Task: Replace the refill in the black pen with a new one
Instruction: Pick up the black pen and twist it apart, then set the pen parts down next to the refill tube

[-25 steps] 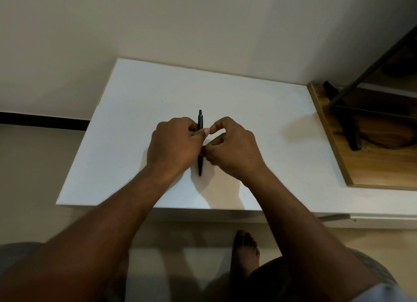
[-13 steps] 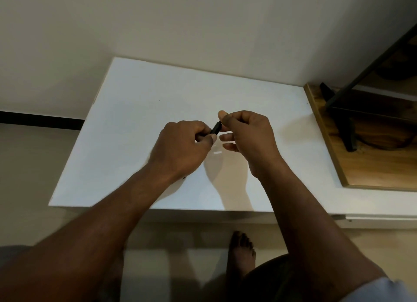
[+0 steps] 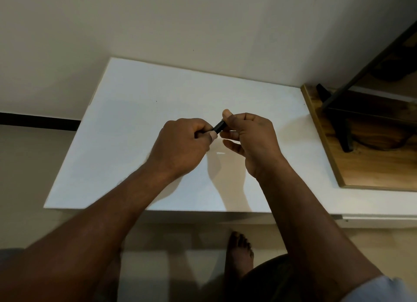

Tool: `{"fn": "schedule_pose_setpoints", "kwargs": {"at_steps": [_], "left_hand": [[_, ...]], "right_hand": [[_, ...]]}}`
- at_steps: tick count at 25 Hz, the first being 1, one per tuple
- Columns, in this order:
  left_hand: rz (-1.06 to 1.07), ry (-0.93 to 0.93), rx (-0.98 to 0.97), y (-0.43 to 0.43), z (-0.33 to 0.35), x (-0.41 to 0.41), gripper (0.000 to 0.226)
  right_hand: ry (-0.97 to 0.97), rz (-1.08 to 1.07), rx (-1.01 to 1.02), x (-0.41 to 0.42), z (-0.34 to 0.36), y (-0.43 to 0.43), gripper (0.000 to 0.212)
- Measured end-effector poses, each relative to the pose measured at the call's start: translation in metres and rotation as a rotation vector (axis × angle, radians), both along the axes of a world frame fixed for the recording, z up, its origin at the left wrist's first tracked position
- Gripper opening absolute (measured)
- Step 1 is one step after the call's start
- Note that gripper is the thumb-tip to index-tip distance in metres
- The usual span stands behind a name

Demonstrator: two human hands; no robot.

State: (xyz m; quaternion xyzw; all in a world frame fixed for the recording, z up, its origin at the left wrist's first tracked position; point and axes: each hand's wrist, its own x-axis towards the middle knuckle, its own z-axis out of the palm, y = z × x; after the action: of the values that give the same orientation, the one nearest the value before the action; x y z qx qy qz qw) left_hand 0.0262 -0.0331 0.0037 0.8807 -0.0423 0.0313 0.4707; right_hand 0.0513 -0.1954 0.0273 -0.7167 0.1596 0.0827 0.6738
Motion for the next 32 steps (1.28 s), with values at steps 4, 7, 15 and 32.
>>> {"fn": "schedule_pose_setpoints", "kwargs": {"at_steps": [4,7,15,32], "left_hand": [[0.008,0.064,0.033,0.002,-0.001,-0.003,0.018],[0.053,0.101,0.024,0.005,-0.004,-0.003,0.019],[0.104,0.146,0.064,0.006,-0.011,-0.001,0.020],[0.085,0.125,0.064,0.006,-0.008,0.001,0.019]], "right_hand": [[0.055,-0.232,0.140,0.010,0.002,-0.014,0.020],[0.004,-0.229,-0.129,0.022,0.002,-0.041,0.023],[-0.140,0.043,-0.792,0.019,-0.040,-0.025,0.009],[-0.252,-0.010,-0.709,0.021,0.005,-0.035,0.010]]}}
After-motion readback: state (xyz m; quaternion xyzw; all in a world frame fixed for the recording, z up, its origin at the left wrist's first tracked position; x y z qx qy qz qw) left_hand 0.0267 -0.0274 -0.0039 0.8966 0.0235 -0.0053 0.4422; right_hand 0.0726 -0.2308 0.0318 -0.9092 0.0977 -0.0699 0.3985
